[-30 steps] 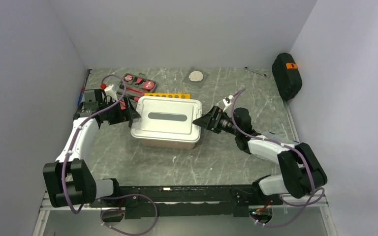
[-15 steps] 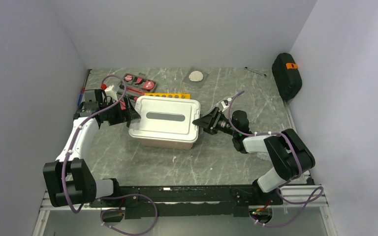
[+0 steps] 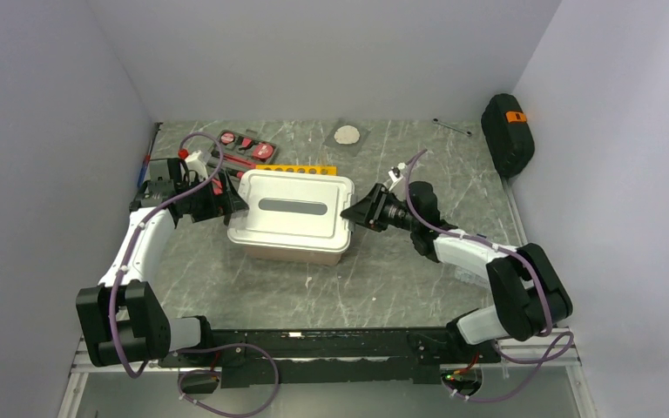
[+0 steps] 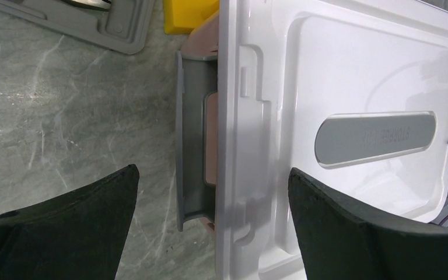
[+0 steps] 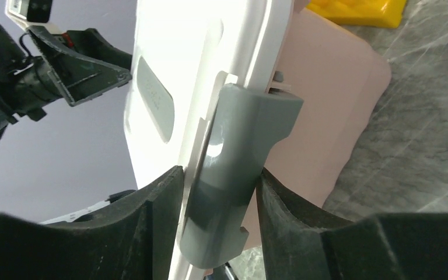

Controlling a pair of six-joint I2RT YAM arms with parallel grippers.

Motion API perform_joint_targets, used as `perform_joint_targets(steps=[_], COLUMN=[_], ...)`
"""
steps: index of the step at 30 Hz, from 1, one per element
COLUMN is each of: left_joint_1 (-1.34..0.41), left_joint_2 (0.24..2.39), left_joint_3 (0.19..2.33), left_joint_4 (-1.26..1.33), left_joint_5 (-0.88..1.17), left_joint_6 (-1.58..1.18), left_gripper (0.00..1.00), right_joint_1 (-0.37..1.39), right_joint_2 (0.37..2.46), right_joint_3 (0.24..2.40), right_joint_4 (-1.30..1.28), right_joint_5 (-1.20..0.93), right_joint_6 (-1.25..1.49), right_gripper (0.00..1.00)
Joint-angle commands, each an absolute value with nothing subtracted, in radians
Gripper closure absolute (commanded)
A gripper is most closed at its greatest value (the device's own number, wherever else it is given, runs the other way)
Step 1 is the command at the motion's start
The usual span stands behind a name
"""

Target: Organize the chemistry lab equipment

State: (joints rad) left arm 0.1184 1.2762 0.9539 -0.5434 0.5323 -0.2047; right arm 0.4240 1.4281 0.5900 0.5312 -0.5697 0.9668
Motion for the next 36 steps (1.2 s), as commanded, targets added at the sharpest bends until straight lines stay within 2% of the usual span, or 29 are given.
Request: perform_joint_targets(steps=[1, 14, 25, 36], left_joint_1=[0.123, 0.123, 0.122, 0.123], left_joint_2=[1.254, 1.247, 1.241, 1.221], left_joint_3=[0.989, 0.991, 0.991, 0.995], left_joint_4=[-0.544, -0.550, -0.554, -0.560], left_joint_5=[0.523, 0.508, 0.499, 0.439], left_joint_6=[-0.203, -0.204, -0.202, -0.211], left_gripper=[0.01, 0.01, 0.00, 0.01], right_joint_1=[0.441, 0.517, 0.595, 0.623], right_joint_2=[1.400, 1.437, 1.509, 1.514], right_joint_3=[0.669, 0.840, 0.958, 1.010], right_joint_4=[0.320, -0.033, -0.207, -0.292], right_joint_5=[-0.486, -0.276, -0.120, -0.011], right_joint_6=[0.842, 0.680, 0.609, 0.563], right_gripper=[0.48, 0.47, 0.62, 0.70])
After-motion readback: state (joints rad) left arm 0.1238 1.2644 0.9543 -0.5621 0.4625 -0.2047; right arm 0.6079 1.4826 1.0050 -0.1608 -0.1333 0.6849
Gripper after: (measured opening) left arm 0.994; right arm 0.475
